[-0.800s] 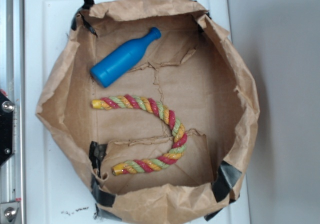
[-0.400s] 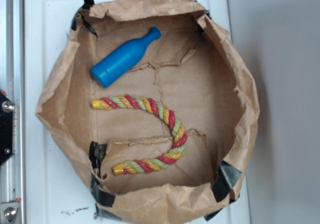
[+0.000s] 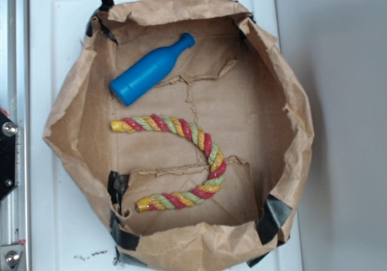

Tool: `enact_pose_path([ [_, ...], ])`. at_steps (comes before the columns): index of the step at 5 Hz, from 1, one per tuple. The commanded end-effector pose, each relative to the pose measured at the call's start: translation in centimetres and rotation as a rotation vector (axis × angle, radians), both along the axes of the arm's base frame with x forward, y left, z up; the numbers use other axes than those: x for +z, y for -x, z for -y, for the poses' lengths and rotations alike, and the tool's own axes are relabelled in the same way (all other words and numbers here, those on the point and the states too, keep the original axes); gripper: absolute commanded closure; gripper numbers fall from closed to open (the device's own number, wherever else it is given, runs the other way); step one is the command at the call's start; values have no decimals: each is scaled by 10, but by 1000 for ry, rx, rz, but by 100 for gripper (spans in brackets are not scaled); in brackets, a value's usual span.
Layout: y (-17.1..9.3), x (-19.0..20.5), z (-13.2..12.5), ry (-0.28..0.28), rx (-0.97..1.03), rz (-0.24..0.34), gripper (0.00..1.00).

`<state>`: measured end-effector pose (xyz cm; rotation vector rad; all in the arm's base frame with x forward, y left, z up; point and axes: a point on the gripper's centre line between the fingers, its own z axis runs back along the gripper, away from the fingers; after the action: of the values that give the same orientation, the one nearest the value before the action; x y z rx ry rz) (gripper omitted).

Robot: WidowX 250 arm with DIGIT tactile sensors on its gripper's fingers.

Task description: Grab the multicolored rope.

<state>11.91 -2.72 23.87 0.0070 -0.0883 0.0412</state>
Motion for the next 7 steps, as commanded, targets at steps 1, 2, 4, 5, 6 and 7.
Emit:
enact_pose_path([
  [1, -8, -12, -15, -16, 55, -33, 0],
  [2, 3, 2, -20, -42, 91, 1, 0],
  [4, 3, 18, 15, 60, -84, 76, 0],
  [5, 3, 18, 15, 60, -84, 76, 0],
  [6, 3, 18, 15, 60, -84, 76, 0],
  [7, 3, 18, 15, 60, -84, 76, 0],
])
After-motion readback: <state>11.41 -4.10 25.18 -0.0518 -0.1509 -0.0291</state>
